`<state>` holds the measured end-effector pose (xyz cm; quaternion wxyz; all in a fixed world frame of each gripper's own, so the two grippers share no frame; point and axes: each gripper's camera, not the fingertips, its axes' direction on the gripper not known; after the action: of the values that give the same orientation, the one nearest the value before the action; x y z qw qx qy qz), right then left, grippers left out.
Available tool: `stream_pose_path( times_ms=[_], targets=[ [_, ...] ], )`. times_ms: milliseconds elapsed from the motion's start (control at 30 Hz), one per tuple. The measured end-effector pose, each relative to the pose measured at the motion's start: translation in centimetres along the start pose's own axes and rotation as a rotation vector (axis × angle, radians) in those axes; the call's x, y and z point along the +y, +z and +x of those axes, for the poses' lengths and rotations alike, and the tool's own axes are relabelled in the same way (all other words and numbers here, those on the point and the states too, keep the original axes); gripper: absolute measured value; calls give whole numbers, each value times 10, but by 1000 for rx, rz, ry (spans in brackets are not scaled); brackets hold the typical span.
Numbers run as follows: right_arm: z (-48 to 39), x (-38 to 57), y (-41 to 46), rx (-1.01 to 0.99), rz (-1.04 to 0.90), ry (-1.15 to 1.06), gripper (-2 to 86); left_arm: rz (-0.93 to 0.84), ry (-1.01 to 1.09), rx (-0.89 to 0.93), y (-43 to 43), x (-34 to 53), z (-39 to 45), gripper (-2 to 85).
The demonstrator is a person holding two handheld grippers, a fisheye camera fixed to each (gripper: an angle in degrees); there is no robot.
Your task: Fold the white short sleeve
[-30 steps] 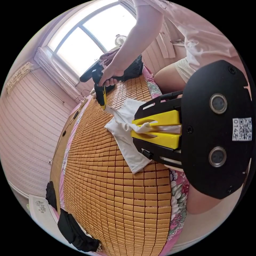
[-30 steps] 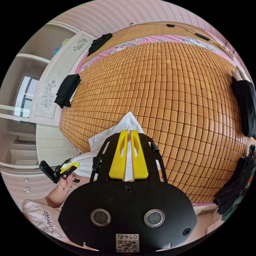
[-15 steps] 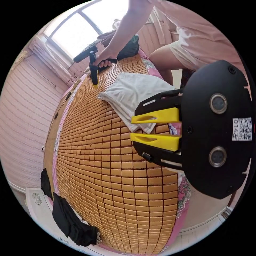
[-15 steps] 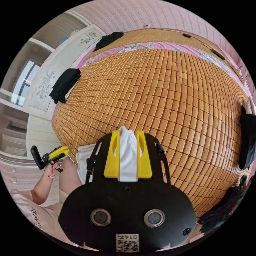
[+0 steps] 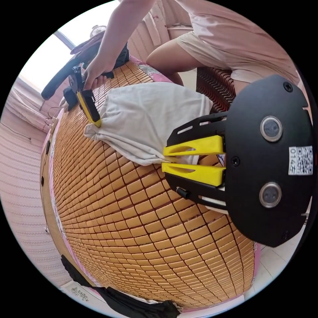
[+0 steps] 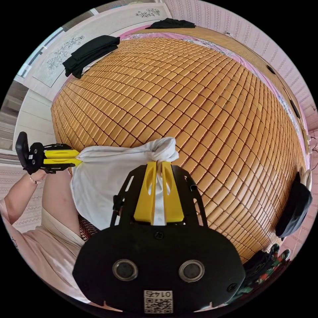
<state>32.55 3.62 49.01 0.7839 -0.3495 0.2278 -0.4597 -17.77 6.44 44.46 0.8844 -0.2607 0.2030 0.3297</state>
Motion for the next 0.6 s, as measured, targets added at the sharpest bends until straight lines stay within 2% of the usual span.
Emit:
stream_pose_path(
  times_ms=[100, 333, 600],
  targets=[
    [9, 46, -32, -65, 108, 17, 12, 43, -1, -15, -18, 2, 11, 34],
    [21, 182, -143, -132, 445, -8, 7, 254, 172, -86, -126, 1, 79, 25],
    [60, 265, -227, -125, 672, 49, 13, 390, 338, -220, -211, -65, 141, 20]
  ],
)
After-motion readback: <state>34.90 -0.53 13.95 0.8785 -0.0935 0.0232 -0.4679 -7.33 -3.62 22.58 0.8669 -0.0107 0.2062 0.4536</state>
